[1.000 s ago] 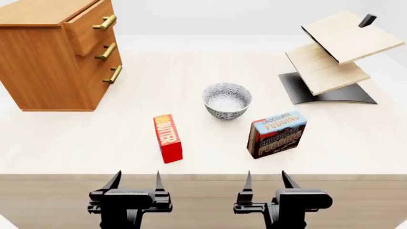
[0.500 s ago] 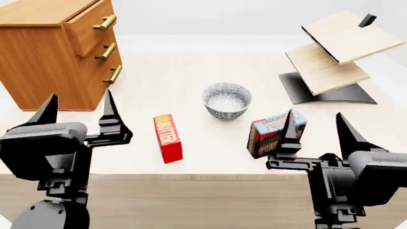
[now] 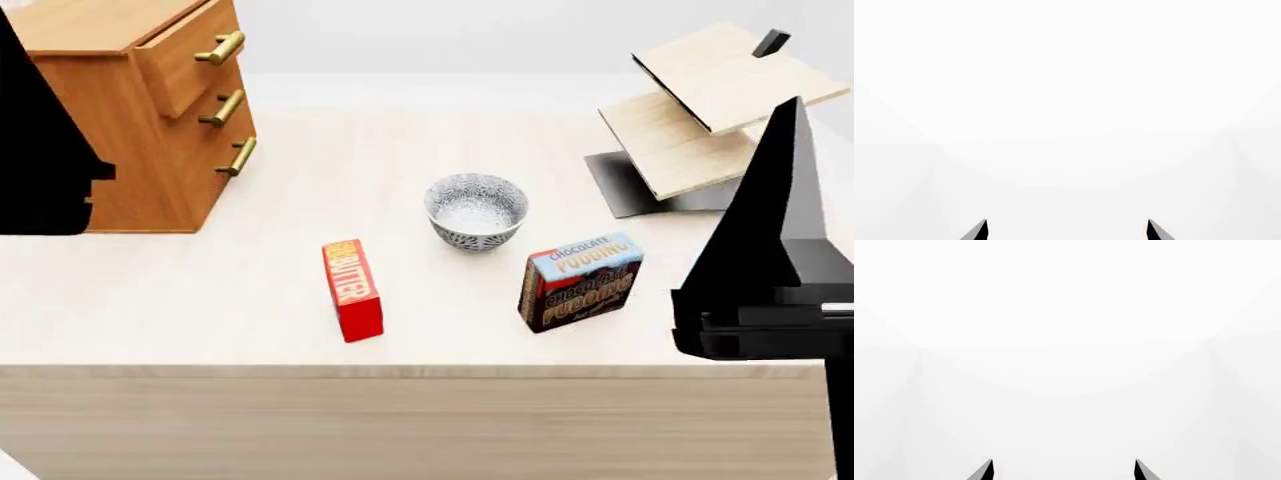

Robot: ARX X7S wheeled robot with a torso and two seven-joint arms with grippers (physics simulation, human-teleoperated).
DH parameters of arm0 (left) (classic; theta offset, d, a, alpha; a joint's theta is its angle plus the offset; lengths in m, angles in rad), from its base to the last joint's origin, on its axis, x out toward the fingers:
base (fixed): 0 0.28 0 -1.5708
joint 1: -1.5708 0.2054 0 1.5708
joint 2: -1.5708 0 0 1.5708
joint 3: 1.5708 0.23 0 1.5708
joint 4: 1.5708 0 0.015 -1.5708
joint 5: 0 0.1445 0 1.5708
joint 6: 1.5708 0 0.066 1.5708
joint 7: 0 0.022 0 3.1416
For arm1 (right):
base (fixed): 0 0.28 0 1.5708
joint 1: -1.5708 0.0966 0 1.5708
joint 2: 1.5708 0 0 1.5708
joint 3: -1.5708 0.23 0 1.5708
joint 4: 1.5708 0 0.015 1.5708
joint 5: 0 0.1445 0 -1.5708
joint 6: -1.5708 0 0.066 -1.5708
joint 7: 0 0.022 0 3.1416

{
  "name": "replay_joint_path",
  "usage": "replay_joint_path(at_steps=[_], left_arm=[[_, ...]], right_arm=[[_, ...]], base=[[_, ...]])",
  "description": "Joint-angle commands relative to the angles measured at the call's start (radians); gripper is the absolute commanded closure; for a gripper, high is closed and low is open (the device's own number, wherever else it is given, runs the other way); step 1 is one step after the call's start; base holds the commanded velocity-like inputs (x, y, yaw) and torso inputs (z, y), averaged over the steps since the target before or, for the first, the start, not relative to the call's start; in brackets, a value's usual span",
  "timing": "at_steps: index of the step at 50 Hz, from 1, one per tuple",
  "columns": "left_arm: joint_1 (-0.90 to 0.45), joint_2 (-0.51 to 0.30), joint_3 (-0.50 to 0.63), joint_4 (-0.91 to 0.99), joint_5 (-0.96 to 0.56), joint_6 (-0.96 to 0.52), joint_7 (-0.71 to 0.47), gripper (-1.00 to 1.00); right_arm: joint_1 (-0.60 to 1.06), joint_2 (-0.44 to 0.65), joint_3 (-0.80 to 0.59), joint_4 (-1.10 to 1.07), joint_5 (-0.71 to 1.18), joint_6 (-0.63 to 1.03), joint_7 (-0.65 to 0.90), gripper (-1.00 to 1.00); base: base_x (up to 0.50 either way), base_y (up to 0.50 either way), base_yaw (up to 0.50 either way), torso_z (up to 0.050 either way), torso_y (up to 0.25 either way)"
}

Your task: Close the top drawer of the cabinet and put the bowl on top of it.

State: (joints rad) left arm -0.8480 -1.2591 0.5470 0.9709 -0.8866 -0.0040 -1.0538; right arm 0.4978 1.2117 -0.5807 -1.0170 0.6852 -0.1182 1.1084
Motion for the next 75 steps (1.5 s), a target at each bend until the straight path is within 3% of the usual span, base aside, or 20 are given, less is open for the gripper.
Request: replay_joint_path(at_steps=[1, 11, 29, 75], left_arm=[[-0.035, -0.092, 0.088, -0.007, -0.003, 0.086, -0.06, -1.0], [-0.002, -0.085, 0.099, -0.035, 0.031, 0.118, -0.047, -1.0], [0.007, -0.077, 0.1, -0.041, 0.038, 0.118, -0.042, -1.0], [0.016, -0.068, 0.094, -0.042, 0.039, 0.111, -0.037, -1.0]], right_arm=[[0.098, 0.122, -0.137, -0.025, 0.027, -0.081, 0.11, -1.0], [0.127, 0.12, -0.175, -0.026, 0.017, -0.074, 0.099, -1.0], [0.239, 0.127, -0.315, -0.027, -0.007, -0.077, 0.102, -1.0], [0.347, 0.136, -0.444, -0.019, -0.008, -0.096, 0.117, -1.0]], base=[[0.0, 0.0, 0.0, 0.0, 0.0], [0.0, 0.02, 0.0, 0.0, 0.0], [0.0, 0.5, 0.0, 0.0, 0.0], [0.0, 0.48, 0.0, 0.0, 0.0]])
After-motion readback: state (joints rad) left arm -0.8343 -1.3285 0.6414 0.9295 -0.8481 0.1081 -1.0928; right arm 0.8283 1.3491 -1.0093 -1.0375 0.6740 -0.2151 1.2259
